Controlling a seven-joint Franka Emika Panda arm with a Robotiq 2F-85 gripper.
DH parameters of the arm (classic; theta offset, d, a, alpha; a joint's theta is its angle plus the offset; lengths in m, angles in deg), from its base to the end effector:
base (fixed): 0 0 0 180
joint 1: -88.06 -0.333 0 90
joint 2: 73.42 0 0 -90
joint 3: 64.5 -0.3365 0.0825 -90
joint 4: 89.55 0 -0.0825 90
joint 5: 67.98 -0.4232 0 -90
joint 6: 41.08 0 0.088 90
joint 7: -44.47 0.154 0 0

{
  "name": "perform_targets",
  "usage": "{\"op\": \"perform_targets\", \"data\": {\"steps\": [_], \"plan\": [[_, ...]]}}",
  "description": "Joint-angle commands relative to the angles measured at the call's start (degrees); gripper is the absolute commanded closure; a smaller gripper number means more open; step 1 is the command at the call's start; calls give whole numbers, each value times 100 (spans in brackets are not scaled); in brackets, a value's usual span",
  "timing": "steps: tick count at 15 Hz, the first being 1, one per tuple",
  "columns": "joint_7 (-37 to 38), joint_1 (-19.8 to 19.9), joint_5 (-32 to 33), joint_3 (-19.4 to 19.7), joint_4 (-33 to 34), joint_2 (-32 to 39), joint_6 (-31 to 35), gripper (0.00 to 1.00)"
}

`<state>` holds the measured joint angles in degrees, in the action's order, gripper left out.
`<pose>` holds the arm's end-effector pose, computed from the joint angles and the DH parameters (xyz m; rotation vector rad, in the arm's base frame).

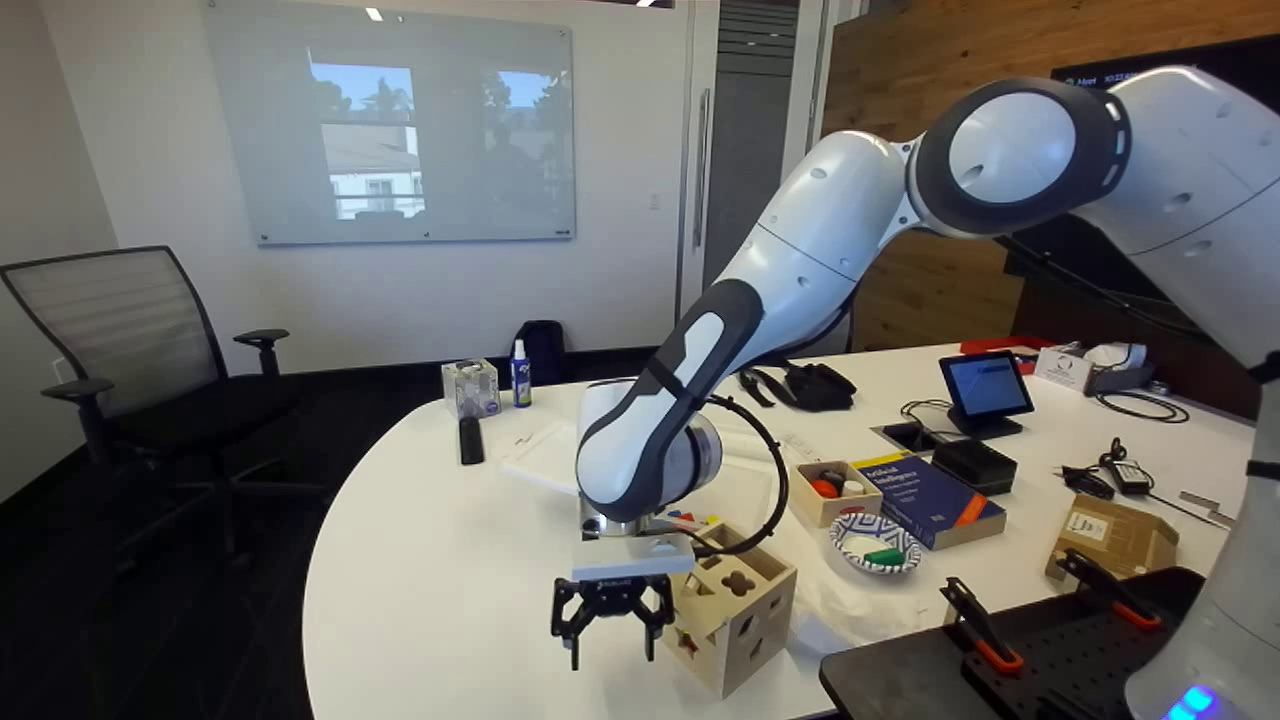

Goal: Close the cube-shaped wooden object

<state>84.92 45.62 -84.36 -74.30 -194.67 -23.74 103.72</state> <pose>0.3752 0.5060 -0.0184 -3.0322 0.1398 0.4923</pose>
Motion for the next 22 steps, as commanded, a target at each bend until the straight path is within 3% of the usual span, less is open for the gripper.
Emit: {"op": "perform_targets", "data": {"steps": [1,12,22], "plan": [[585,-204,229,295,-309,-307,42,0],[1330,-263,760,572,-481,-546,17,0],[2543,-408,985,743,-990,-861,216,0]]}}
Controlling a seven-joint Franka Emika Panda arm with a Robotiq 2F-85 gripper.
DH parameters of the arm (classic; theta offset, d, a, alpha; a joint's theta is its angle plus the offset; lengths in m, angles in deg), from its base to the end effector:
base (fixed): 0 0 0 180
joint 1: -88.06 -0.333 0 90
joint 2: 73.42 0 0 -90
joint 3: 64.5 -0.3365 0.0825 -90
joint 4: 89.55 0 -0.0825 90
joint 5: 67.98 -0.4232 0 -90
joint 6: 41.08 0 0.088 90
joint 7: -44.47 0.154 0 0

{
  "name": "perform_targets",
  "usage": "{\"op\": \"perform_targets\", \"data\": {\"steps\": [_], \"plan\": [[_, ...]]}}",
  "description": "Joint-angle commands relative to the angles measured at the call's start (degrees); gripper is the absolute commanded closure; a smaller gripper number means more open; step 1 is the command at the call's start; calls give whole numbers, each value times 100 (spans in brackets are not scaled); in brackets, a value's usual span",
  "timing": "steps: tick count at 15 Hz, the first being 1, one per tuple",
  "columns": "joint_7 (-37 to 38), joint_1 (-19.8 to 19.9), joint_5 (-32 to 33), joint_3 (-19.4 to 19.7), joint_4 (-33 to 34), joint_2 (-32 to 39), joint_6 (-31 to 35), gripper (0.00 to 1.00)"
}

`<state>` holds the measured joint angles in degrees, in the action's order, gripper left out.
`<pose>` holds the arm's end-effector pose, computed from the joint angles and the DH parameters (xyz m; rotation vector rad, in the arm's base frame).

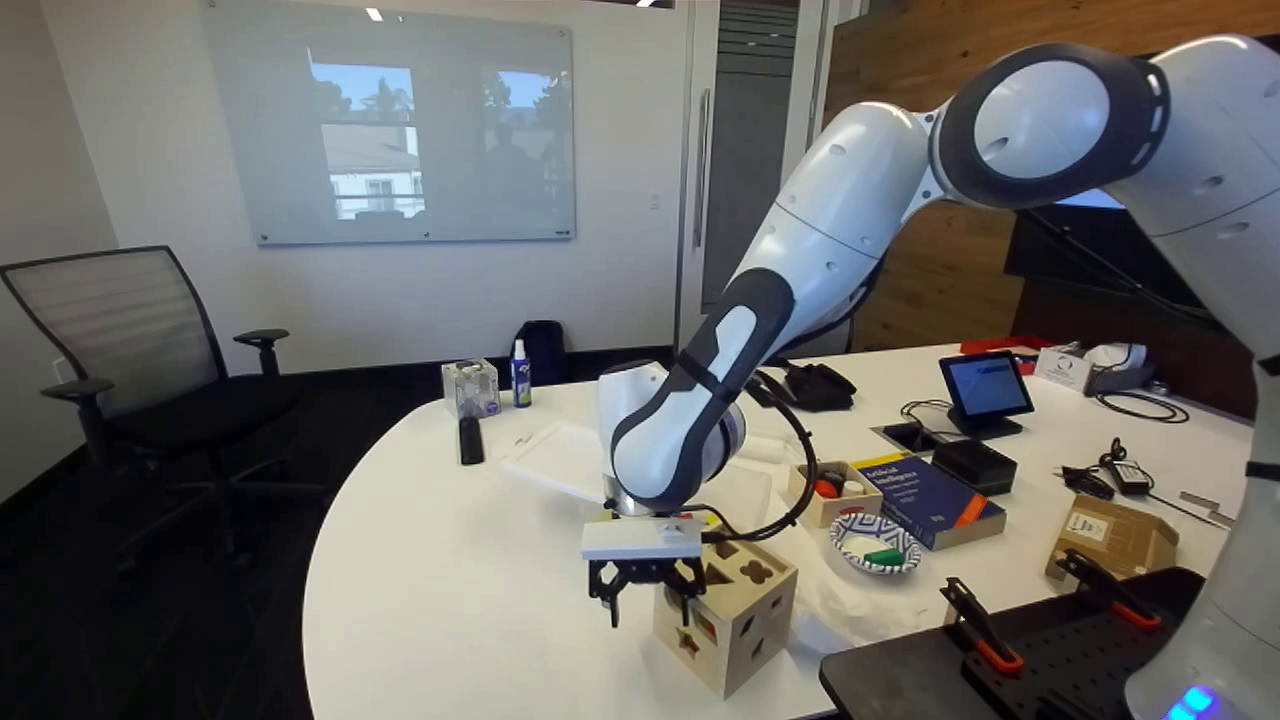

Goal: Close the cube-shaped wooden object

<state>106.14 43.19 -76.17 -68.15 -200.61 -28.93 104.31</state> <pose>0.3962 0.4573 -0.0019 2.9962 -0.5588 -0.3018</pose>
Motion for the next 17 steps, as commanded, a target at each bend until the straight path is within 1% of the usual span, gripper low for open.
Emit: {"op": "perform_targets", "data": {"steps": [1,2,3,5,6,9,11,15,17], "plan": [[506,-176,219,130,-417,-359,169,0],[498,-152,255,96,-412,-361,144,0],[0,108,211,-190,-384,-342,198,0],[-725,351,179,-515,-301,-308,262,0],[-930,393,148,-618,-223,-295,183,0],[-1092,306,163,-734,-55,-355,-93,0],[-1061,204,169,-773,52,-430,-274,0],[-957,-53,287,-741,364,-578,-792,0],[-999,-60,227,-783,525,-602,-1011,0]]}}
